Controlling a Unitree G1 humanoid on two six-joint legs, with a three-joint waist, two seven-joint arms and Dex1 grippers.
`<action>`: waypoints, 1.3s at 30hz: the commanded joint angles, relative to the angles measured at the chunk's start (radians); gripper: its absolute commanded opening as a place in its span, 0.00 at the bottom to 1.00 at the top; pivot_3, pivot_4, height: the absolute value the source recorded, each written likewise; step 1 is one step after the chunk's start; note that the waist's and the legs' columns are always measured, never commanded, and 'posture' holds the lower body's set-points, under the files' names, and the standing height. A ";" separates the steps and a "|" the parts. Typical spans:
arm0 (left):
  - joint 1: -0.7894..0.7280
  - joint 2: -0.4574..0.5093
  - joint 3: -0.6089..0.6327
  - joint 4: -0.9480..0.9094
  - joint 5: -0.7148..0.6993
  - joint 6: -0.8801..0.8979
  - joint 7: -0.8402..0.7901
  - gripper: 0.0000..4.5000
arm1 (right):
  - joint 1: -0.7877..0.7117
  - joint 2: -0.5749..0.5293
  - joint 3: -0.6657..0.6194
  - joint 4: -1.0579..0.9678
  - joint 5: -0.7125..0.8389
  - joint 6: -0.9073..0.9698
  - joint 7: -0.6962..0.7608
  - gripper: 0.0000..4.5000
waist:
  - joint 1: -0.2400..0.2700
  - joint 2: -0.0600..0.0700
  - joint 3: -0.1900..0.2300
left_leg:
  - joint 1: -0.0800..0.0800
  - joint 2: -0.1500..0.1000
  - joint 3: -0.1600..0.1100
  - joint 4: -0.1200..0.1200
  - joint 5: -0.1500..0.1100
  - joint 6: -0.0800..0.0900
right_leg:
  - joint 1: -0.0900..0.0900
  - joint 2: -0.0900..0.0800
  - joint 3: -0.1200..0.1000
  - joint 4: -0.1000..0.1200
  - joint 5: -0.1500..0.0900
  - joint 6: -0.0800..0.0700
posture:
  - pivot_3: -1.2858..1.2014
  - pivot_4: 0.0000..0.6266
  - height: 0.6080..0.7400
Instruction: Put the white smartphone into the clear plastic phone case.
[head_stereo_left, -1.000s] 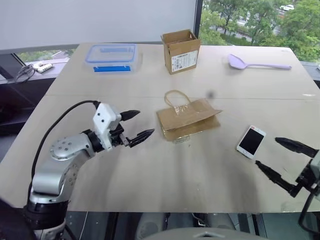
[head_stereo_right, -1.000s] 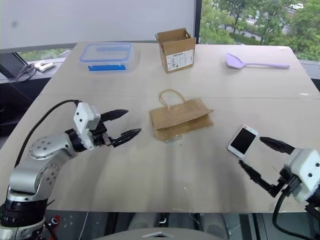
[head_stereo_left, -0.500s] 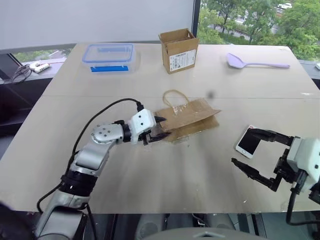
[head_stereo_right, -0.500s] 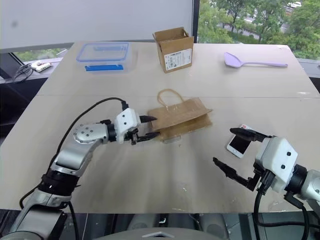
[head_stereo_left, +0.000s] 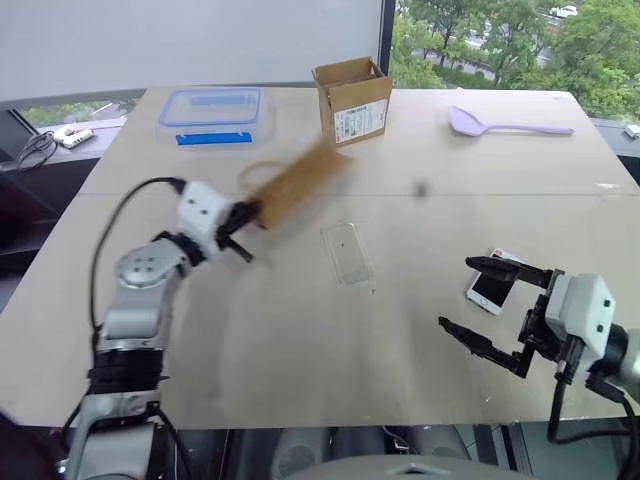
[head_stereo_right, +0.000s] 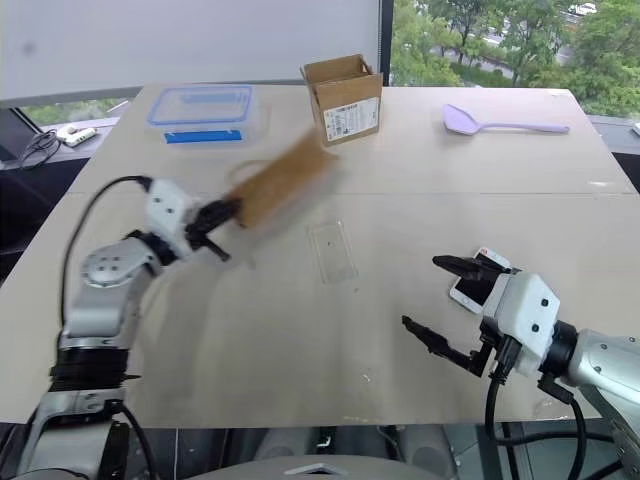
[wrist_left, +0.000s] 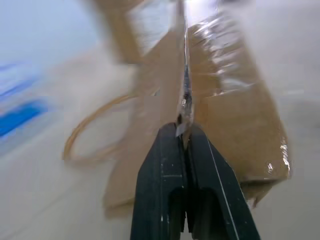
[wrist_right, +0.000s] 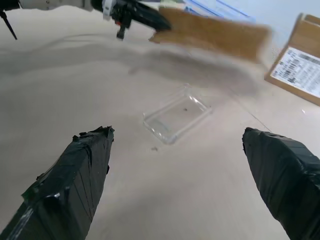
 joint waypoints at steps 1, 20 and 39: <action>0.046 0.044 0.029 0.018 0.031 -0.033 0.005 0.01 | -0.031 0.003 0.048 0.045 -0.029 -0.056 0.035 1.00 | 0.005 0.000 0.000 | 0.000 0.000 0.000 0.000 0.000 0.000 | 0.000 -0.001 0.000 0.000 0.000 0.000 | 0.52 0.24 1.00; -0.039 0.241 -0.227 -0.275 -0.259 0.300 -0.584 0.83 | -0.037 0.026 0.095 0.051 -0.029 -0.064 0.019 1.00 | 0.014 -0.001 0.002 | 0.000 -0.002 -0.001 0.000 0.000 0.000 | 0.000 -0.006 -0.003 0.001 -0.002 -0.005 | 0.52 0.24 1.00; -0.568 -0.127 -0.625 0.626 0.171 -0.540 -0.938 0.53 | 0.043 0.047 0.090 -0.032 -0.092 -0.072 -0.078 1.00 | 0.006 -0.003 0.002 | -0.003 -0.003 0.001 0.002 -0.001 0.003 | -0.001 0.004 0.000 0.001 0.000 0.000 | 0.52 0.24 1.00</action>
